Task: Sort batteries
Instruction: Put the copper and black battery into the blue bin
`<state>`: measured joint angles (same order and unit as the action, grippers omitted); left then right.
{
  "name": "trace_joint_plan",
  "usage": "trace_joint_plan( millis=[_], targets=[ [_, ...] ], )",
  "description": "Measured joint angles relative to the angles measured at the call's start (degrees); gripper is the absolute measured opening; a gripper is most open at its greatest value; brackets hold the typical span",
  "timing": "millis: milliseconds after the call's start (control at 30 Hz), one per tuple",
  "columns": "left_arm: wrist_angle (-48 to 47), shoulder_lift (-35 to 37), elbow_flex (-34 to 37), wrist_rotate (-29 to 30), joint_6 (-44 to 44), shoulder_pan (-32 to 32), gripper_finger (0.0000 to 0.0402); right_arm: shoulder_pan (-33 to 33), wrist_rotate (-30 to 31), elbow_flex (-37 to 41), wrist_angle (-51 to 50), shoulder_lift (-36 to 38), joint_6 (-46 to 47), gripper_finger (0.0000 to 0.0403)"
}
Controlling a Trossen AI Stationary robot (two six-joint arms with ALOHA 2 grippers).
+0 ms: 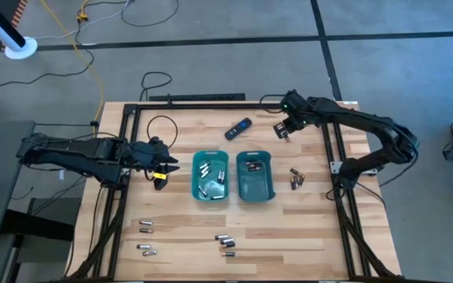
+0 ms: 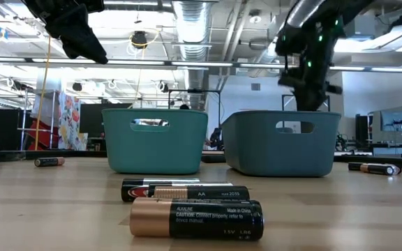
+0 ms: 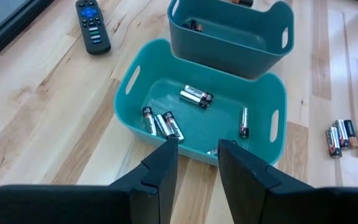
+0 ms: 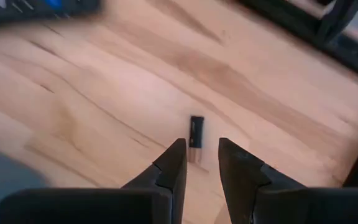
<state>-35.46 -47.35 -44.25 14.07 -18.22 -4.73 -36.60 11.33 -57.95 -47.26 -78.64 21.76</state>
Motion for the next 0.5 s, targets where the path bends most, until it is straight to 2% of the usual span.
trace_joint_plan(
  millis=[100,300,400,500],
  targets=[
    [-0.02,0.00,0.00,0.00,0.00,0.01,0.0111,-2.51,-2.29,1.11,0.99,-2.96,-2.75,0.0108],
    [-0.02,0.00,0.00,0.00,0.00,0.01,0.0111,-5.27,-2.80,1.59,1.50,-9.55,-7.59,0.0108],
    [-0.02,0.00,0.00,0.01,0.00,0.01,0.0111,-6.53,-6.36,1.60,3.37,-12.01,-9.66,0.0108],
    [-0.02,0.00,0.00,0.02,0.00,0.01,0.0111,-7.61,-6.93,1.60,5.12,-13.45,-9.90,0.0108]
  ],
)
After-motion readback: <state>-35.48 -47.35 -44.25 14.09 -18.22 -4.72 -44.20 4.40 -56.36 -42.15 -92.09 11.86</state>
